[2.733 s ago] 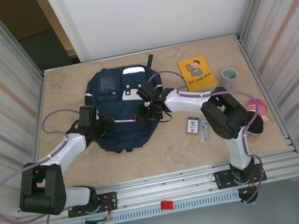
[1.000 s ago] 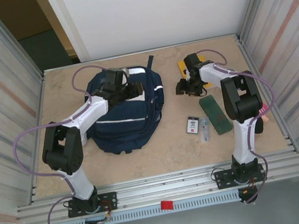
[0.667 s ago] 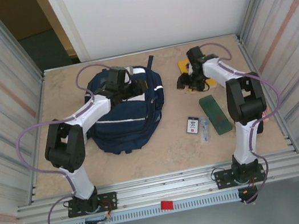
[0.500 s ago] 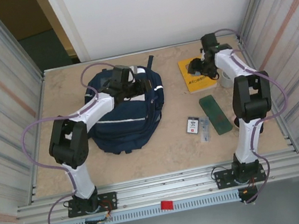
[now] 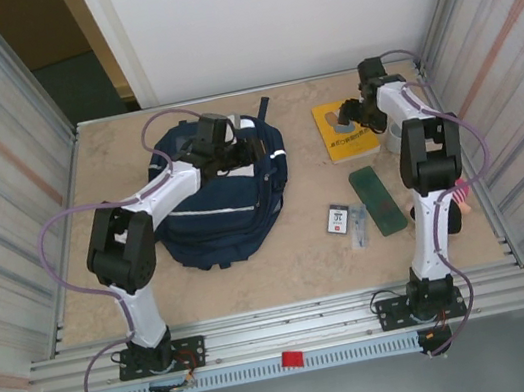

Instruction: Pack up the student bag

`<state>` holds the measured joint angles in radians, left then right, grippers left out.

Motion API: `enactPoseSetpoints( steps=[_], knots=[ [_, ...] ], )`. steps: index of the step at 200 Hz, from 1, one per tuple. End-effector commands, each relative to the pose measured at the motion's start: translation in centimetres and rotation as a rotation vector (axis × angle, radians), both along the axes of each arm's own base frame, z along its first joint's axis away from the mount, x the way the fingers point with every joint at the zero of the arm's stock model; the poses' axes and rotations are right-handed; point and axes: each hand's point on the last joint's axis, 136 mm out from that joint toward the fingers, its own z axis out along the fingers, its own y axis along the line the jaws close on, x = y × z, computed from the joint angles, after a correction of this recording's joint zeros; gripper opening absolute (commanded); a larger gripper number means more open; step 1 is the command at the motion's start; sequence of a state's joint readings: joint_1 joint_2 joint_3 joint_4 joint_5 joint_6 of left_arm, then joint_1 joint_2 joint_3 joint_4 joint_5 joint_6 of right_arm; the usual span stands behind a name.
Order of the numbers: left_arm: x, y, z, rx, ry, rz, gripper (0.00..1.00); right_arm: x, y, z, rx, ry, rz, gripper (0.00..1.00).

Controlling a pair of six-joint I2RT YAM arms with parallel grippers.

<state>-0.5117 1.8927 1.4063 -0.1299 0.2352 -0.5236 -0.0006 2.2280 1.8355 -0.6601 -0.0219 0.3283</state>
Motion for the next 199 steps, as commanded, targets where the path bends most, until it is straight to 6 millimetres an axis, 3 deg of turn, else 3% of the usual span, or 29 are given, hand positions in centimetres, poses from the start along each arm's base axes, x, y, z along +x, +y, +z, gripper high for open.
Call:
enactPoseSetpoints(
  steps=[1,24,83,157,199],
  knots=[
    [0.5,0.5,1.0,0.006,-0.02,0.016,0.5,1.8,-1.2,1.3,-0.065,-0.047,-0.025,0.81],
    [0.5,0.6,0.8,0.018,-0.017,0.019,0.5,2.1,-1.8,1.2,-0.094,-0.03,-0.053,0.82],
    [0.7,1.0,0.6,0.026,-0.014,0.03,0.5,2.0,-1.3,1.0,-0.106,0.034,-0.087,0.82],
    [0.1,1.4,1.2,0.023,-0.02,0.026,0.5,0.4,1.9,1.2,-0.046,0.026,-0.123,0.82],
    [-0.2,2.0,1.7,0.022,-0.029,0.033,0.5,-0.2,3.3,-0.4,-0.004,0.036,-0.14,0.81]
  ],
)
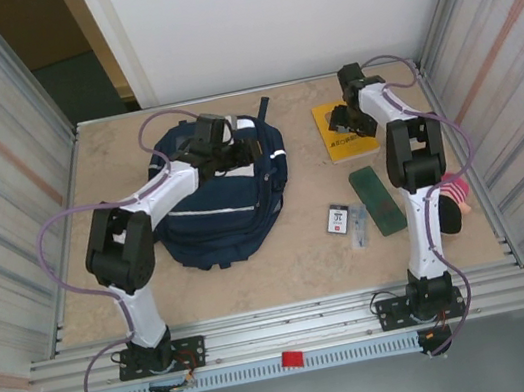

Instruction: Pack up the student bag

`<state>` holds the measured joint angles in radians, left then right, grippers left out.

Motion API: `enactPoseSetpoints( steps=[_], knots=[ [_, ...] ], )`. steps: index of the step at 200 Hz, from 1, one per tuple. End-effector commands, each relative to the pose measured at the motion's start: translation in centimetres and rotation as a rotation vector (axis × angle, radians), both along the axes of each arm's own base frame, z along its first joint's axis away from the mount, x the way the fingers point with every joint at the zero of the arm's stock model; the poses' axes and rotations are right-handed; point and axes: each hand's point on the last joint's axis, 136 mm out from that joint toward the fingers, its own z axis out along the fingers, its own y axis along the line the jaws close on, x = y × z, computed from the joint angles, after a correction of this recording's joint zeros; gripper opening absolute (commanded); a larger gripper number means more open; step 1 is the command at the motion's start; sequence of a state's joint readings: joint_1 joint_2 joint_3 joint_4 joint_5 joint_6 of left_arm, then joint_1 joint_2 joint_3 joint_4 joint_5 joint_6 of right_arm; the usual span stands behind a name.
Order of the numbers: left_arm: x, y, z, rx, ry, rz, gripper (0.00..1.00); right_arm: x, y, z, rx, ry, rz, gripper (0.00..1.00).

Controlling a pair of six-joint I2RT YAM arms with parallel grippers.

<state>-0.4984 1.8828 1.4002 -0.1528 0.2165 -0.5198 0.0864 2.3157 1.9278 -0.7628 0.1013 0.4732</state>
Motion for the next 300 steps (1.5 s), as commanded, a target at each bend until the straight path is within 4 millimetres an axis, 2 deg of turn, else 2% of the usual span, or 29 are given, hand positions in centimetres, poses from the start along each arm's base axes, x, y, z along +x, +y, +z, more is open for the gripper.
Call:
enactPoseSetpoints(
  steps=[1,18,28,32,64,91,112,135,158,179,193,205,209,211,216,256,300],
  knots=[
    [-0.4,0.9,2.0,0.001,-0.039,0.006,0.5,0.3,0.8,1.7,0.054,-0.057,-0.048,0.81],
    [-0.6,1.1,2.0,0.006,-0.041,0.008,0.5,0.2,0.5,0.6,0.071,-0.043,-0.073,0.8],
    [-0.7,1.2,2.0,0.007,-0.04,0.008,0.5,0.1,1.1,0.2,0.108,-0.029,-0.067,0.79],
    [-0.7,1.2,2.1,0.007,-0.04,0.01,0.5,-0.9,1.4,-1.0,0.111,0.005,-0.06,0.78],
    [-0.9,1.5,1.8,0.01,-0.043,0.016,0.5,-3.8,5.5,-1.7,0.128,0.035,0.016,0.77],
    [-1.2,1.4,1.5,0.008,-0.029,0.004,0.5,-7.1,7.3,-2.4,0.147,0.052,0.011,0.76],
    [-1.0,0.7,1.8,-0.018,-0.036,-0.009,0.5,-8.6,8.0,-1.7,0.148,0.052,0.018,0.76],
    [-0.7,-1.4,2.5,-0.065,-0.053,-0.061,0.5,-8.5,7.5,1.2,0.148,0.001,0.024,0.77],
    [-0.2,-4.3,2.6,-0.085,-0.067,-0.121,0.5,-8.0,5.9,4.6,0.144,-0.056,0.016,0.78],
    [0.5,-6.7,2.4,-0.096,-0.078,-0.159,0.49,-8.3,4.2,5.8,0.186,-0.073,-0.025,0.77],
    [1.1,-7.9,1.8,-0.087,-0.083,-0.181,0.48,-8.5,3.1,5.5,0.2,-0.071,-0.054,0.77],
    [1.4,-8.8,1.0,-0.055,-0.084,-0.197,0.48,-8.6,3.0,4.9,0.227,-0.056,-0.06,0.75],
    [1.5,-8.9,1.3,-0.044,-0.091,-0.199,0.48,-8.6,3.1,4.8,0.238,-0.055,-0.056,0.74],
    [1.6,-9.1,0.1,-0.028,-0.074,-0.201,0.48,-8.5,3.1,4.7,0.243,-0.055,-0.056,0.74],
    [1.6,-9.4,-0.7,-0.007,-0.067,-0.209,0.48,-8.6,3.3,4.5,0.258,-0.05,-0.046,0.73],
    [1.7,-12.3,-3.8,0.019,-0.041,-0.26,0.48,-8.4,3.2,2.3,0.273,-0.002,-0.035,0.69],
    [3.2,-13.5,-6.3,0.098,-0.026,-0.244,0.48,-8.5,3.3,0.3,0.27,0.046,-0.025,0.65]
  ],
)
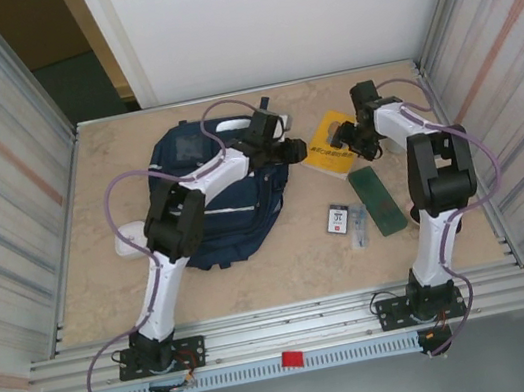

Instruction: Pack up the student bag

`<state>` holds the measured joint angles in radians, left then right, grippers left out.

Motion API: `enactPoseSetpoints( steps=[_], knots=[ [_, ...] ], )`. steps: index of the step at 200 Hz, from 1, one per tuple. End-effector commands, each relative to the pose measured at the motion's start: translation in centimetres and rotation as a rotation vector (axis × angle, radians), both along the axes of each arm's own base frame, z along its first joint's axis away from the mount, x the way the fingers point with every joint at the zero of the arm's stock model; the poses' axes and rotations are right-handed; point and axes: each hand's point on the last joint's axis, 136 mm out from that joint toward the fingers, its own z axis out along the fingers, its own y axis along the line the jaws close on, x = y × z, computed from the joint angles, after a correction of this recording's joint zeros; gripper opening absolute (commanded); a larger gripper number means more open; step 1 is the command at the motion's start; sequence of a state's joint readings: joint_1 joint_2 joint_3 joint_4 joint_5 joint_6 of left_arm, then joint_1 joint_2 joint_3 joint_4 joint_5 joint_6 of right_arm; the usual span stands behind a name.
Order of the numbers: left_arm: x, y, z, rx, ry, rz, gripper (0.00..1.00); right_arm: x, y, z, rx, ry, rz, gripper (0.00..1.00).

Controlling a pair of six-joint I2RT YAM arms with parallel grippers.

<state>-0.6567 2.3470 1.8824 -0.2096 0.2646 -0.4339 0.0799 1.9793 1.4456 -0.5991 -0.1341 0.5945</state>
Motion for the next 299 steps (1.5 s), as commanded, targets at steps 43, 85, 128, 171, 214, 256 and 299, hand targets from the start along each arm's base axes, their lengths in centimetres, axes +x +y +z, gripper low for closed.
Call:
enactPoseSetpoints(
  steps=[43,85,128,171,214,256,299],
  knots=[
    [1.2,-1.4,-2.3,0.124,0.016,-0.016,0.48,-1.4,0.1,-2.8,-0.007,0.082,0.032,0.5],
    [0.8,-0.8,-5.4,0.21,0.08,-0.011,0.5,-2.2,0.1,-3.2,-0.013,0.102,0.039,0.43],
    [-0.2,-1.5,-6.7,0.184,0.157,-0.048,0.48,-2.7,0.4,-3.2,0.002,0.101,0.049,0.39],
    [-2.6,-4.2,-5.5,-0.037,0.322,-0.143,0.44,-3.1,1.2,-3.3,0.036,0.106,0.055,0.34],
    [-3.3,-4.4,-1.0,-0.186,0.332,-0.202,0.44,-3.8,2.1,-3.7,0.082,0.114,0.064,0.3],
    [-3.8,-4.6,2.6,-0.345,0.363,-0.251,0.44,-4.8,3.2,-4.0,0.109,0.142,0.087,0.28],
    [-4.3,-4.5,3.3,-0.371,0.37,-0.261,0.45,-5.0,4.7,-4.0,0.14,0.138,0.109,0.27]
  ],
)
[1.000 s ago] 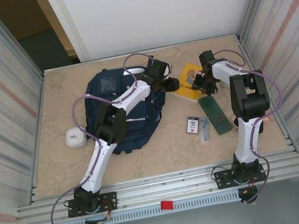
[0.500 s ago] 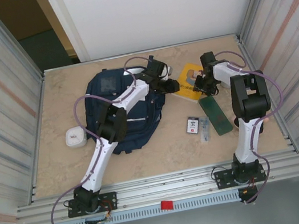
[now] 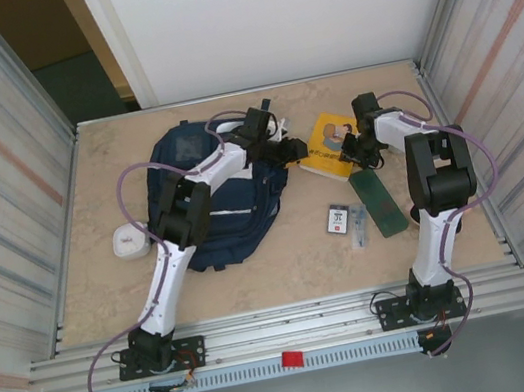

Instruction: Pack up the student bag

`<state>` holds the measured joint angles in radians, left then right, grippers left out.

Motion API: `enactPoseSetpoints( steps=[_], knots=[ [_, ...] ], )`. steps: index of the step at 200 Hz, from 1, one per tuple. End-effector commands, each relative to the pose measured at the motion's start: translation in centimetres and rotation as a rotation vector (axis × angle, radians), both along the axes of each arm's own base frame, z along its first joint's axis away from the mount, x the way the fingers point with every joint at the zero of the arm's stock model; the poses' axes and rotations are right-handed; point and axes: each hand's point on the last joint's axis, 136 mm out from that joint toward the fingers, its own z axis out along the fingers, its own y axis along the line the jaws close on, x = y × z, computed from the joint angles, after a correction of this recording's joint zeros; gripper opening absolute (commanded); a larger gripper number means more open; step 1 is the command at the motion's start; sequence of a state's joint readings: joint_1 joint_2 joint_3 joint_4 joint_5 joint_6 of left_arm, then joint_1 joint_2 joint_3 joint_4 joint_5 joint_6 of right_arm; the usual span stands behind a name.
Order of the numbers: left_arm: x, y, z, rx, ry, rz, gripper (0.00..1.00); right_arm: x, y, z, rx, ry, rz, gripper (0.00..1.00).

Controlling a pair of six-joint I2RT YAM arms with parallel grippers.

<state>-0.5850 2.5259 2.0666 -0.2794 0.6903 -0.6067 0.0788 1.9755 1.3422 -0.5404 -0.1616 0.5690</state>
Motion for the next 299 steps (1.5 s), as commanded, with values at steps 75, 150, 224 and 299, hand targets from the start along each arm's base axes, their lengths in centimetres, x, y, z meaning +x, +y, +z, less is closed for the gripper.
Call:
enactPoseSetpoints(
  steps=[75,150,224,299],
  knots=[
    [-3.5,-3.5,7.5,-0.29,0.025,-0.097,0.45,-3.4,5.0,-1.4,0.185,0.092,0.065,0.25],
    [-4.0,-2.1,7.7,-0.279,0.018,-0.035,0.46,-4.9,5.7,-0.7,0.208,0.083,0.091,0.24],
    [-3.6,-2.8,8.2,-0.291,-0.006,-0.023,0.46,-5.4,6.2,-0.8,0.235,0.078,0.093,0.24],
    [-2.3,-1.4,5.6,-0.106,-0.065,0.088,0.19,-4.9,6.1,0.4,0.236,0.035,0.08,0.25]
  ],
)
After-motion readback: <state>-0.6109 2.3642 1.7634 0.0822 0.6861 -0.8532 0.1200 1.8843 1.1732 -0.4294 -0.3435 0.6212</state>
